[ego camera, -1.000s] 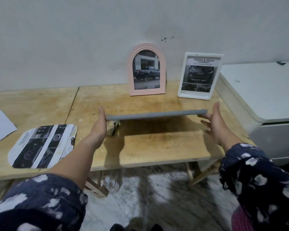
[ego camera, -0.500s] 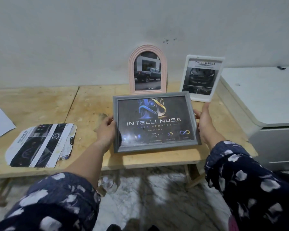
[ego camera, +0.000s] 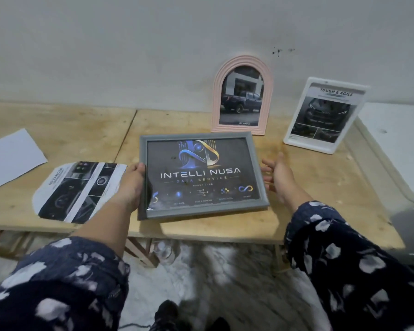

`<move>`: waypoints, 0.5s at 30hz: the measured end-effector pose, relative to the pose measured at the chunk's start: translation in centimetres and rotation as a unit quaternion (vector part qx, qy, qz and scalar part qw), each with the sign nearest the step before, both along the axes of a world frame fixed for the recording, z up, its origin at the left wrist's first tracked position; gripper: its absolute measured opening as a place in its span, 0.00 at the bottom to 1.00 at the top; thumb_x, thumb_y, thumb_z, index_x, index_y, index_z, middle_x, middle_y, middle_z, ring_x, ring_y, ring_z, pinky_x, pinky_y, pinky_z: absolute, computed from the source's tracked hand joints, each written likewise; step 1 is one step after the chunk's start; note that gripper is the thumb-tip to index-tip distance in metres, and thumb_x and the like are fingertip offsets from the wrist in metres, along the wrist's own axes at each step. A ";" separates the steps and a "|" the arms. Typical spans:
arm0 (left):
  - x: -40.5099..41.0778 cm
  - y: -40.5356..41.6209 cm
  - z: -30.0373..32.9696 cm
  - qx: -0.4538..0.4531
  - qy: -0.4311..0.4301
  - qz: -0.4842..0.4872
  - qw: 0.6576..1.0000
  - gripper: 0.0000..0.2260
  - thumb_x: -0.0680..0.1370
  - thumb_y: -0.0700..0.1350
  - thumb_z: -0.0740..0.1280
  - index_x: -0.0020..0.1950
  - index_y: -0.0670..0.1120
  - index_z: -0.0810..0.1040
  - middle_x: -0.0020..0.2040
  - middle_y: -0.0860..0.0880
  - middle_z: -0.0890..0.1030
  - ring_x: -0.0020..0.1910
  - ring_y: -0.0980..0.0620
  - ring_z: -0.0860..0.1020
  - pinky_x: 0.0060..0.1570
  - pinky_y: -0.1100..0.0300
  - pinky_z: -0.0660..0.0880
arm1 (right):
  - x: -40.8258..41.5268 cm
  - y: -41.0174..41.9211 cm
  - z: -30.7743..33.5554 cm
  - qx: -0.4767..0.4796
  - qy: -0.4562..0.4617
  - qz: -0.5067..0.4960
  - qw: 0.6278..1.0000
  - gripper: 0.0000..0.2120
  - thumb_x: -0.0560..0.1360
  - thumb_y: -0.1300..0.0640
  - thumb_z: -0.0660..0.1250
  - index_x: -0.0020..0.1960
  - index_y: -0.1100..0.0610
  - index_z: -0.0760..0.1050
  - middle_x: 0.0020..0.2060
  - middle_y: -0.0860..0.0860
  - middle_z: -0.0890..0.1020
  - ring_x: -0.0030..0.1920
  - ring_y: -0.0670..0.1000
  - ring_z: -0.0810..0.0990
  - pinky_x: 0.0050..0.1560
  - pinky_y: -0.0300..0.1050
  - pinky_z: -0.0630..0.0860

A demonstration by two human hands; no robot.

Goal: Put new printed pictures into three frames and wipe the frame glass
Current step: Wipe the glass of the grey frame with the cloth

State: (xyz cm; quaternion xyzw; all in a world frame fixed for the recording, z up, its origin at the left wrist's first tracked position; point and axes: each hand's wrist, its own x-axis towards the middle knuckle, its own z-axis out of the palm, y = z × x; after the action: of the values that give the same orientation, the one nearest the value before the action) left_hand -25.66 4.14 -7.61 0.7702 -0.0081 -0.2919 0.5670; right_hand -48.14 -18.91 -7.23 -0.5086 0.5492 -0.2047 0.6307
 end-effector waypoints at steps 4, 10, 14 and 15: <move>5.6 3.9 2.4 -0.024 -0.019 0.081 0.996 0.12 0.82 0.45 0.55 0.40 0.48 0.71 0.38 0.43 0.73 0.32 0.47 0.70 0.34 0.56 0.72 | 5.8 2.9 -1.1 -0.088 0.081 0.094 0.988 0.24 0.83 0.48 0.45 0.63 0.58 0.74 0.46 0.53 0.81 0.42 0.53 0.78 0.40 0.44 0.71; 12.2 8.8 4.9 -0.015 -0.064 0.140 0.988 0.14 0.82 0.43 0.54 0.36 0.48 0.67 0.30 0.45 0.71 0.24 0.48 0.69 0.16 0.69 0.65 | 12.4 8.7 -4.1 -0.323 0.217 0.269 0.881 0.18 0.82 0.55 0.51 0.67 0.53 0.71 0.67 0.52 0.71 0.66 0.56 0.68 0.66 0.50 0.65; 15.7 12.0 4.7 -0.002 -0.051 0.161 0.986 0.14 0.77 0.38 0.53 0.32 0.49 0.64 0.33 0.45 0.67 0.28 0.48 0.65 0.21 0.63 0.70 | 15.5 10.1 -5.2 -0.359 0.231 0.345 0.836 0.20 0.81 0.49 0.55 0.72 0.46 0.65 0.75 0.49 0.61 0.75 0.52 0.57 0.73 0.53 0.55; 16.4 12.6 4.7 0.001 -0.051 0.165 0.985 0.14 0.77 0.38 0.53 0.32 0.49 0.64 0.33 0.45 0.67 0.28 0.48 0.65 0.24 0.60 0.70 | 16.2 10.3 -5.4 -0.378 0.243 0.374 0.812 0.23 0.80 0.46 0.56 0.74 0.45 0.62 0.77 0.48 0.57 0.76 0.52 0.53 0.74 0.53 0.51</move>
State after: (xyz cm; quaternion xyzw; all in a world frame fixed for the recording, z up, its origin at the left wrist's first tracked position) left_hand -9.28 16.70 -2.92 0.7753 0.0901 -0.1548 0.6057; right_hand -31.90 -8.58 -12.59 -0.9060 0.3317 -0.0141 0.2627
